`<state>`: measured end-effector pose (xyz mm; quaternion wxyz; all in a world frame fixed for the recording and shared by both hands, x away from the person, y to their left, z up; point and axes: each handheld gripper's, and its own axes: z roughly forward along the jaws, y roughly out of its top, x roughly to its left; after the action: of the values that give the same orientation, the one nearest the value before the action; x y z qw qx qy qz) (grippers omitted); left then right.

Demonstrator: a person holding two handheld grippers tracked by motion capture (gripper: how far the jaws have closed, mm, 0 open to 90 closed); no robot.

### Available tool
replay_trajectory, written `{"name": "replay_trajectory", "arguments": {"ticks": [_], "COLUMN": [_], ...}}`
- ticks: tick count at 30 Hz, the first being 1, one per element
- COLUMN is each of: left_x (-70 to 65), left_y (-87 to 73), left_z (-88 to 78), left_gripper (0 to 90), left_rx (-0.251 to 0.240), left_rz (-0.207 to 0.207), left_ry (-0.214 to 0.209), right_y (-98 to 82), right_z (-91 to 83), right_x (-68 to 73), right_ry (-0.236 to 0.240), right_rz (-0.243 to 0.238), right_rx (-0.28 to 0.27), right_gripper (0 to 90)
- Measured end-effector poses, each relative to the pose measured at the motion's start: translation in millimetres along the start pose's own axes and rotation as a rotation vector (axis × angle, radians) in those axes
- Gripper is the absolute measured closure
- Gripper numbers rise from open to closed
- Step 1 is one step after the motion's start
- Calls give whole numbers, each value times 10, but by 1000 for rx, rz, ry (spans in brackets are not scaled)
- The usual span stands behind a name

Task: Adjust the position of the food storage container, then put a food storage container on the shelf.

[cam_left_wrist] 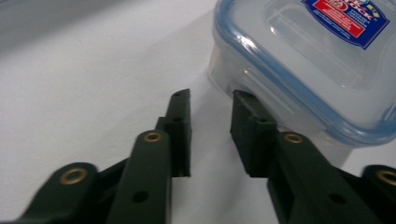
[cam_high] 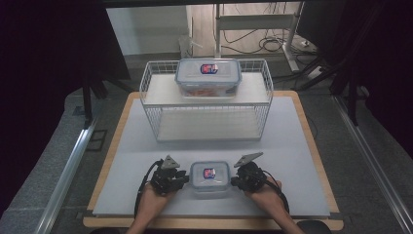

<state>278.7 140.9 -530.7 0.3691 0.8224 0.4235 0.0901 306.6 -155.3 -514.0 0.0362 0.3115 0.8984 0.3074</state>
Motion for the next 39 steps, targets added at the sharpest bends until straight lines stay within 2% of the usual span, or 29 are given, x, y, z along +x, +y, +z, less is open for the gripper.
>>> {"name": "replay_trajectory", "arguments": {"ticks": [1, 3, 5, 7, 9, 12, 13, 14, 15, 16, 19, 21, 26, 32, 36, 39], "left_x": [10, 26, 64, 80, 109, 135, 138, 143, 141, 144, 139, 133, 139, 166, 185, 178], "left_y": [-2, -7, -35, -50, -85, -138, -151, -162, -174, -183, -205, -214, -228, -240, -244, -240], "left_z": [-17, -70, -173, -202, -248, -297, -307, -316, -322, -326, -337, -320, -297, -302, -302, -304], "left_gripper": [661, 636, 595, 573, 504, 401, 324, 324, 263, 263, 172, 102, 57, 50, 49, 74], "left_rx": [-1, -11, -28, -33, -36, -28, -27, -24, -23, -27, -41, -31, -24, -63, -100, -93], "left_rz": [7, 10, 8, 10, 12, 13, 17, 22, 21, 30, 45, 63, 88, 95, 85, 82], "left_ry": [13, 29, 39, 39, 38, 45, 47, 47, 46, 46, 51, 69, 89, 93, 68, 46], "right_y": [-7, -14, -44, -60, -101, -164, -196, -196, -218, -218, -236, -244, -259, -280, -268, -246], "right_z": [-11, -60, -155, -182, -235, -307, -346, -346, -372, -372, -379, -357, -323, -307, -297, -290], "right_x": [-3, -8, -56, -74, -113, -167, -201, -201, -227, -227, -243, -254, -286, -326, -311, -284], "right_ry": [6, -19, -39, -48, -62, -70, -80, -80, -82, -82, -89, -95, -91, -100, -98, -98], "right_rz": [5, -10, -13, -14, -23, -9, -2, -2, 3, 3, -3, -17, -13, 3, -2, -15], "right_rx": [-7, -11, -36, -42, -58, -96, -118, -118, -141, -141, -170, -184, -186, -183, -182, -186], "right_gripper": [896, 879, 815, 789, 715, 588, 517, 517, 450, 450, 355, 269, 182, 134, 105, 88]}}
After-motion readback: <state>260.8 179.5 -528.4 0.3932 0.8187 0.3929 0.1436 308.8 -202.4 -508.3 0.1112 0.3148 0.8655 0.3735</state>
